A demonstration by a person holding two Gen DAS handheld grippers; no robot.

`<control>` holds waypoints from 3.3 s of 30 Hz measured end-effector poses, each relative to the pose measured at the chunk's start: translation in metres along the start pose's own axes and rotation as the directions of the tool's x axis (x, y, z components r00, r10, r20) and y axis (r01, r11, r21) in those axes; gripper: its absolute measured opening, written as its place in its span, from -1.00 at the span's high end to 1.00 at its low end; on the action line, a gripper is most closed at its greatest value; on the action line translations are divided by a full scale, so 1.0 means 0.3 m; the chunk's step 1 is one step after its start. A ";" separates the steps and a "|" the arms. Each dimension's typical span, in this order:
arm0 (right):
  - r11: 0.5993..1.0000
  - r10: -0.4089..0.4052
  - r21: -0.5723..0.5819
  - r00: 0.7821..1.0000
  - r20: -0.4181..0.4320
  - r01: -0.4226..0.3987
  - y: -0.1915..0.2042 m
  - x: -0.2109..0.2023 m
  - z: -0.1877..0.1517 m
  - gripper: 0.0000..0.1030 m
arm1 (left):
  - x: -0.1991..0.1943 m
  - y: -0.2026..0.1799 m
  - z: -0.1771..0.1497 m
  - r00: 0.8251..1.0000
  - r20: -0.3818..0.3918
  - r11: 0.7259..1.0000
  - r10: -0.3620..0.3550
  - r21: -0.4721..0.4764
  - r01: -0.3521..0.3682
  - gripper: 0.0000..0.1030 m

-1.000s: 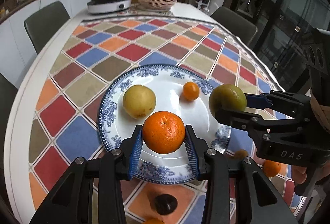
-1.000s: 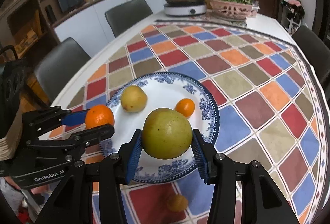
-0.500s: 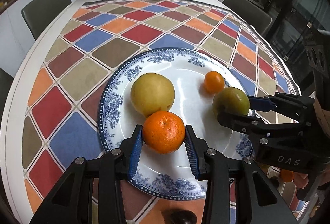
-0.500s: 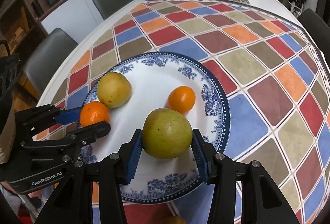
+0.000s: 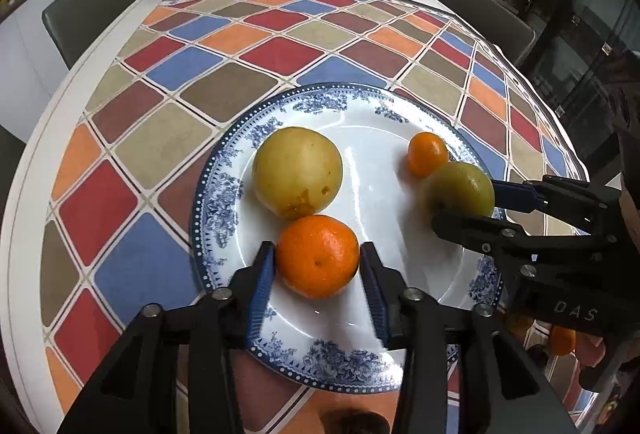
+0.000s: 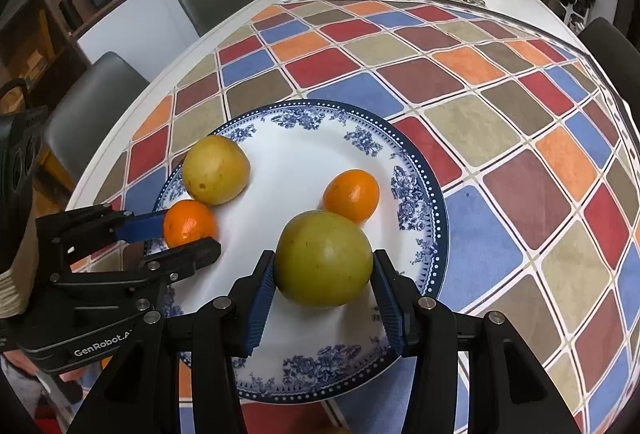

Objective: Organize fruits
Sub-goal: 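Open both tools to set the orange and apple on the plate, then move both tools back toward the fruits on the tablecloth, then grasp the brown kiwi with the left tool while the right tool grasps the dark plum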

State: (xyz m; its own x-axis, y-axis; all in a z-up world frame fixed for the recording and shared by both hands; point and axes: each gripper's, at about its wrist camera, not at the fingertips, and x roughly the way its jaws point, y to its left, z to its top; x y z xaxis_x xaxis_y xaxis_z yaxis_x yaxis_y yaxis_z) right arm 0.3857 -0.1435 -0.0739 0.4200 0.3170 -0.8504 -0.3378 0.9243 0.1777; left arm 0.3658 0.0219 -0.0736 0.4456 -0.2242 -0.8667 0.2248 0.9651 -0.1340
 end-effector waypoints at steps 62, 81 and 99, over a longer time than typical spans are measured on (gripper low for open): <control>0.945 -0.271 -0.060 0.874 0.402 0.321 0.233 -0.554 -0.618 -0.42 | -0.571 -0.173 -0.680 0.858 0.401 0.943 0.321 -0.056 -0.328 -0.71; 0.930 -0.305 -0.102 0.893 0.330 0.354 0.197 -0.403 -0.627 -0.16 | -0.415 -0.150 -0.677 0.904 0.303 0.948 0.303 0.001 -0.318 -0.52; 0.934 -0.287 -0.142 0.926 0.244 0.327 0.167 -0.281 -0.581 0.22 | -0.311 -0.124 -0.633 0.963 0.197 0.981 0.186 0.019 -0.193 0.22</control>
State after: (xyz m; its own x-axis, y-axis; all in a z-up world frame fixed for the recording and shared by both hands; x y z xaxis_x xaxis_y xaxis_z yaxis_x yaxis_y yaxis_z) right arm 0.1866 -0.1609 -0.0796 0.6915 0.0805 -0.7179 -0.2979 0.9371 -0.1818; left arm 0.1512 0.0327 -0.0791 0.6417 -0.0631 -0.7643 0.1511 0.9875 0.0453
